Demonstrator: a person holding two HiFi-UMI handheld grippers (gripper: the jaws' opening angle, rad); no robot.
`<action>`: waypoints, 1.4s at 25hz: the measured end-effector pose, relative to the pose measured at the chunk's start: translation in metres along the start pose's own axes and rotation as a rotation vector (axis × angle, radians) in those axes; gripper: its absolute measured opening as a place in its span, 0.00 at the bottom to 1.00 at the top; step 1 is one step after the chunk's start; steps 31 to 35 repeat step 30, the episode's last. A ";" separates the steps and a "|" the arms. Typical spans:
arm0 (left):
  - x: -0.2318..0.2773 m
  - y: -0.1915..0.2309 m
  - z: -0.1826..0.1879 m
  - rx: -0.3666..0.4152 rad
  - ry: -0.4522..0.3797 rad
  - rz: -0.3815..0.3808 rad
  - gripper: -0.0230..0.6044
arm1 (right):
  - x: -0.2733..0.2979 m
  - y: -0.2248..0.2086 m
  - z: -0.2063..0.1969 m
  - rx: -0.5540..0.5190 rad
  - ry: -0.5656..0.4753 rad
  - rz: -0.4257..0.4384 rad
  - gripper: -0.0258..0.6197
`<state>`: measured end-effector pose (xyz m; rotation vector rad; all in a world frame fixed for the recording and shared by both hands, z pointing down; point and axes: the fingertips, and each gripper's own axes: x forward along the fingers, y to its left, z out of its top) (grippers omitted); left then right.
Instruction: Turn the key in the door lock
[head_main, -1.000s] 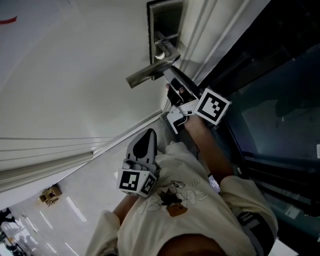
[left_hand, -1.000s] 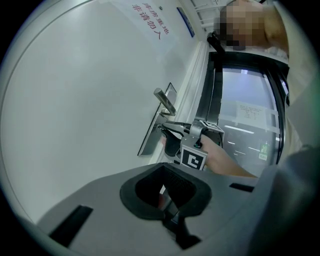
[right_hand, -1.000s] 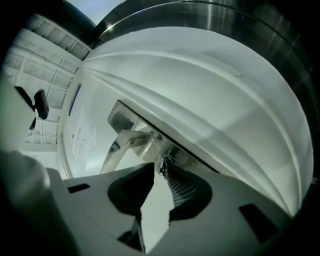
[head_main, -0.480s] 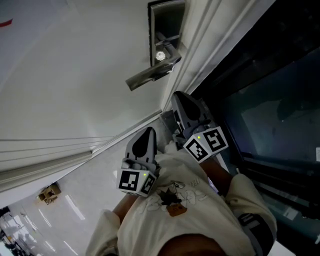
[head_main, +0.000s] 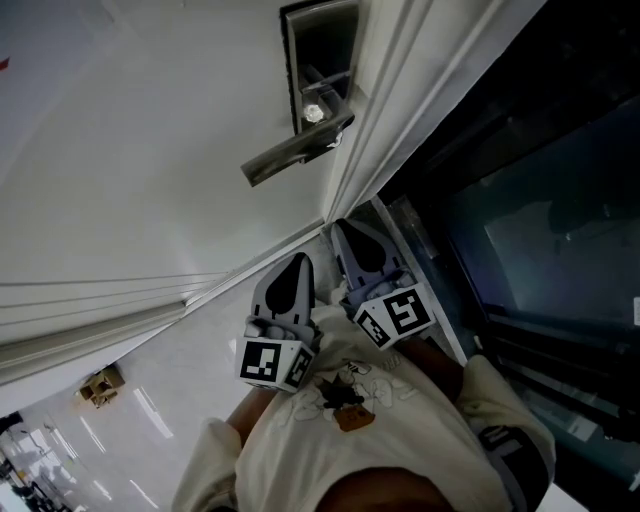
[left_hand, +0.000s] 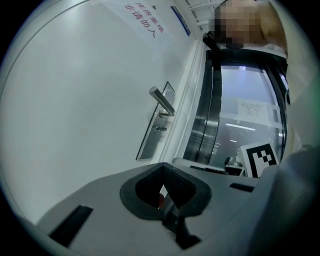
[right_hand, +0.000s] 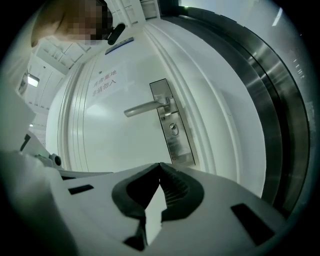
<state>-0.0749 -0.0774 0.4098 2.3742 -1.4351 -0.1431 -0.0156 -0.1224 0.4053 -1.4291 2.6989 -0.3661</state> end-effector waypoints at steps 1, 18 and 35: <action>0.001 0.000 0.000 0.001 0.001 0.002 0.05 | 0.000 0.001 -0.001 0.000 0.005 0.002 0.05; 0.004 -0.010 -0.006 0.006 0.013 0.015 0.04 | -0.006 0.003 -0.006 -0.008 0.023 0.005 0.05; -0.009 -0.007 -0.004 -0.021 0.000 0.052 0.04 | -0.010 0.005 0.004 -0.024 0.023 0.010 0.05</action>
